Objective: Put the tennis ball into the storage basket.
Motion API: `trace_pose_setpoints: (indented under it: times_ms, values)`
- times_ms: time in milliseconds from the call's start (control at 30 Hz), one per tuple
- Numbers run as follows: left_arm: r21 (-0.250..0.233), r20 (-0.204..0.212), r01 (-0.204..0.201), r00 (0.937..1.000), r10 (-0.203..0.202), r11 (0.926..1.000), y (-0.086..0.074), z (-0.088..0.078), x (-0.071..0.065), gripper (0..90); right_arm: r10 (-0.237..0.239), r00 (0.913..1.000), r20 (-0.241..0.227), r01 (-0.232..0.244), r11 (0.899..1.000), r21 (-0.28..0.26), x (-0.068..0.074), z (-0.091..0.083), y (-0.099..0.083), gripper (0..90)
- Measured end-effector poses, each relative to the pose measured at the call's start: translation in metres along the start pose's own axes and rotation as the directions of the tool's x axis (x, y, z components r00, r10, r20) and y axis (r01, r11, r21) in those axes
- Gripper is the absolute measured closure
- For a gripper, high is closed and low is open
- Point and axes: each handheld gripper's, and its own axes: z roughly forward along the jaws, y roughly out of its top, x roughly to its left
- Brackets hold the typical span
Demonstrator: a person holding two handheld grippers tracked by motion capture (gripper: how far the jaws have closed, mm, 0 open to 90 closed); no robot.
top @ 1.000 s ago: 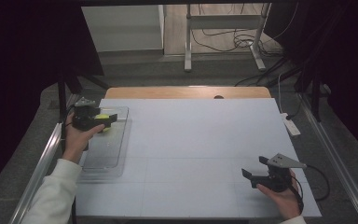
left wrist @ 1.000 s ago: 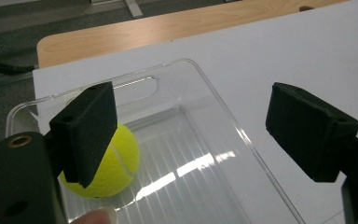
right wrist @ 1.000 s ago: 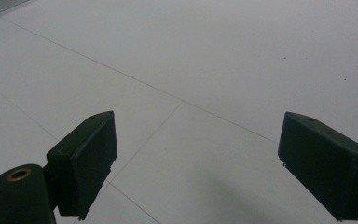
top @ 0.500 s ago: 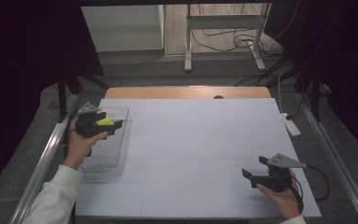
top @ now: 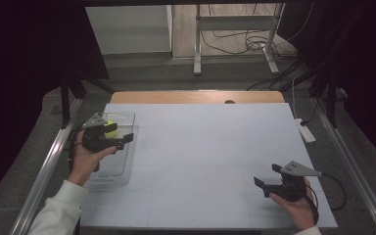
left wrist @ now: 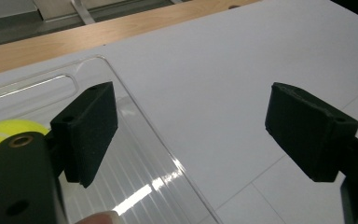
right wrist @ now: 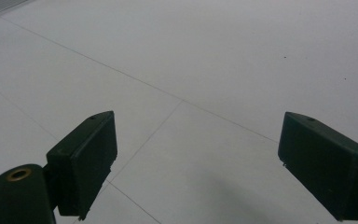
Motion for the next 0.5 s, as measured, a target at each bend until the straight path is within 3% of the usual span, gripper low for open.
trace_pose_setpoints:
  times_ms: [500]
  values:
    - [-0.005, 0.056, -0.027, 0.9980, 0.027, 0.9996, -0.020, -0.006, -0.023, 17.7, -0.002, 1.0000, 0.000, 0.002, 1.000, -0.001, 0.001, 0.000, 0.000, 11.7]
